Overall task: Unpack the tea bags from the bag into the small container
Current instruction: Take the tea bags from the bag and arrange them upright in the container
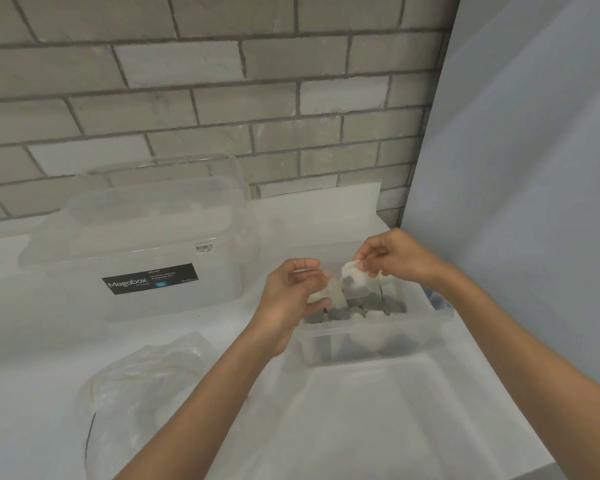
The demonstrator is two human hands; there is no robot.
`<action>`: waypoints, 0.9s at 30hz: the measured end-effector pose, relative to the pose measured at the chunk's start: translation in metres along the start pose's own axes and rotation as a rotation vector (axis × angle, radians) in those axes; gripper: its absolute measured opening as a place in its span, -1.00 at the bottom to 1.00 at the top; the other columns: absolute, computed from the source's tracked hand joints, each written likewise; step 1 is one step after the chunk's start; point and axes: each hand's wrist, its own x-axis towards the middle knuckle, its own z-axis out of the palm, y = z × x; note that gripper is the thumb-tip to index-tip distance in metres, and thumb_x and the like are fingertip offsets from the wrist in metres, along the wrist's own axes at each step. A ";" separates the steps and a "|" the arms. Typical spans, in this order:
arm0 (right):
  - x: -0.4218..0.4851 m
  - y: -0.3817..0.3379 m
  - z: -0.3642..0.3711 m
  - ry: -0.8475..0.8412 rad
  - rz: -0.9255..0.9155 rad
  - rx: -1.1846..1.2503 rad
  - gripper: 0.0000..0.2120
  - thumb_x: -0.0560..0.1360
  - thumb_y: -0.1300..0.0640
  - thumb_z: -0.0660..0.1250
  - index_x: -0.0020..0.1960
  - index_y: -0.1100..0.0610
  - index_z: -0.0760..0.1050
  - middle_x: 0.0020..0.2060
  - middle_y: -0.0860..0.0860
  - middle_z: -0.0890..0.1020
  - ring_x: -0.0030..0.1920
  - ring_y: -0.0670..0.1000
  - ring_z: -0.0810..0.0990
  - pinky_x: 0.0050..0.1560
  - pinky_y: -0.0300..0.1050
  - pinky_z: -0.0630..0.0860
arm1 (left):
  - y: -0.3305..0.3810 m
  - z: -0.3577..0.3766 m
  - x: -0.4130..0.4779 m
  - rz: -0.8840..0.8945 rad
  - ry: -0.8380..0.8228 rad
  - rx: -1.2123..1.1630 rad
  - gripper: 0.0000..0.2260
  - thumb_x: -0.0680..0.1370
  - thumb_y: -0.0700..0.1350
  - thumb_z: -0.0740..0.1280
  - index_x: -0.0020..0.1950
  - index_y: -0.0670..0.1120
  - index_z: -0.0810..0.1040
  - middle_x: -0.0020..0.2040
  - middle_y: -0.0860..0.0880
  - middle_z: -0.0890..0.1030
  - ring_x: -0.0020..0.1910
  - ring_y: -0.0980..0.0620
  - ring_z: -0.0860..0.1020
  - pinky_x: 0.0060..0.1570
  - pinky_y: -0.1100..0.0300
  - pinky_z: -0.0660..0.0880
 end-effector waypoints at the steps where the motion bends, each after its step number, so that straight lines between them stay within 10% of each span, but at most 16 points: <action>1: 0.003 0.008 0.003 0.000 0.039 -0.032 -0.93 0.45 0.27 0.44 -0.17 0.13 0.63 -0.37 0.02 0.65 -0.40 -0.14 0.57 -0.33 -0.35 0.44 | 0.002 -0.002 0.000 0.002 0.007 0.005 -0.78 0.52 -0.24 0.40 0.16 -0.17 0.54 0.03 -0.10 0.60 0.09 -0.03 0.62 0.01 0.06 0.62; 10: 0.025 0.041 0.030 -0.025 0.188 -0.229 -0.79 0.45 0.36 0.39 -0.29 0.11 0.53 -0.40 0.02 0.60 -0.50 -0.14 0.56 -0.35 -0.35 0.45 | 0.009 -0.021 -0.008 0.017 0.058 0.078 -0.83 0.54 -0.18 0.38 0.13 -0.11 0.59 0.03 -0.07 0.61 0.00 -0.03 0.65 -0.08 0.18 0.63; 15: 0.025 0.033 0.032 -0.033 0.181 -0.400 -0.85 0.47 0.34 0.34 -0.19 0.12 0.54 -0.24 0.07 0.62 -0.24 0.01 0.62 -0.23 -0.27 0.46 | 0.012 -0.034 -0.017 0.029 0.073 0.102 -0.84 0.56 -0.19 0.36 0.13 -0.11 0.58 -0.01 -0.08 0.62 -0.12 0.04 0.64 -0.20 0.29 0.60; 27: -0.040 -0.123 0.073 -0.072 -0.310 -0.316 -0.89 0.53 0.11 0.33 0.02 -0.03 0.59 -0.13 -0.07 0.65 -0.16 -0.16 0.61 -0.14 -0.43 0.45 | 0.042 -0.109 -0.080 0.023 -0.055 0.319 -0.87 0.54 -0.13 0.36 0.07 -0.07 0.62 -0.03 -0.02 0.69 -0.09 0.06 0.66 -0.10 0.24 0.55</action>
